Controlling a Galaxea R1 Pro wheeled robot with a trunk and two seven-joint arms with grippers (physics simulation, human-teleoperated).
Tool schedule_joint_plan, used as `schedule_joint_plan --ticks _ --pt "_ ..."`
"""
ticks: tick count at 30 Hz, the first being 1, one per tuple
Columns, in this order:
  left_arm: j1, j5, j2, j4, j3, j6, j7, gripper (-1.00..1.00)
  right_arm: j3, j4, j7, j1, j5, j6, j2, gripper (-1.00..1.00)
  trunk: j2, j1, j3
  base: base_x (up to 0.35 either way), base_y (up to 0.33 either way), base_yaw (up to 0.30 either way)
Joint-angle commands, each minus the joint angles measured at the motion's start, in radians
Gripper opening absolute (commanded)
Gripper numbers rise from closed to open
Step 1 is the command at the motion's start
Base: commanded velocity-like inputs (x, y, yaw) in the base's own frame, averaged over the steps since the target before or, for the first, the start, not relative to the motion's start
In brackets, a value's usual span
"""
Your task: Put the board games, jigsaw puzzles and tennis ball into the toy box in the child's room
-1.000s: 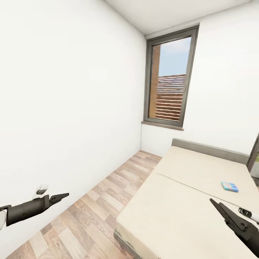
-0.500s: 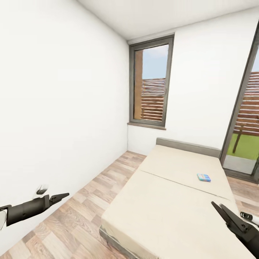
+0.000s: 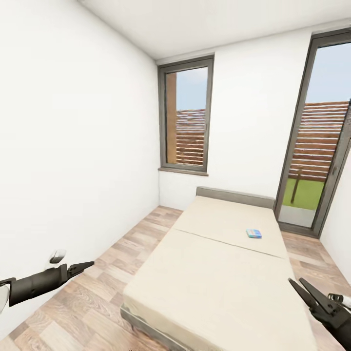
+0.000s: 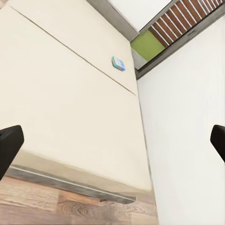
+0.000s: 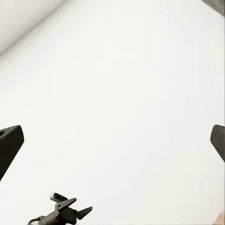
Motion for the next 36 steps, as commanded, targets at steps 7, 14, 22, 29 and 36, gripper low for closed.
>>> schedule_joint_plan --ticks 7,14,22,29,36 --pt "0.0 -0.002 -0.001 0.0 0.001 0.004 -0.004 1.0 0.005 -0.01 -0.208 0.0 -0.002 0.062 0.001 1.0 -0.001 0.0 0.001 -0.052 -0.082 -0.016" --pt "0.0 -0.002 -0.002 -0.024 -0.003 0.005 -0.004 1.0 0.011 -0.143 -0.471 -0.001 0.0 0.139 0.006 1.0 -0.001 0.0 0.001 -0.007 -0.012 -0.002" --pt "-0.002 -0.002 -0.009 -0.059 -0.009 0.007 0.003 1.0 0.038 -0.2 -0.84 -0.01 0.002 0.196 0.002 1.0 -0.001 0.0 0.001 -0.001 -0.001 0.0" --pt "0.0 -0.007 -0.032 -0.069 -0.029 0.007 0.008 1.0 0.058 -0.205 -1.053 -0.011 -0.009 0.209 0.001 1.0 -0.001 0.0 0.001 0.0 0.0 0.0" --pt "0.001 -0.009 -0.034 -0.071 -0.042 0.008 0.002 1.0 0.061 -0.205 -0.911 -0.012 -0.017 0.211 0.005 1.0 -0.001 0.0 0.0 0.0 0.0 0.0"
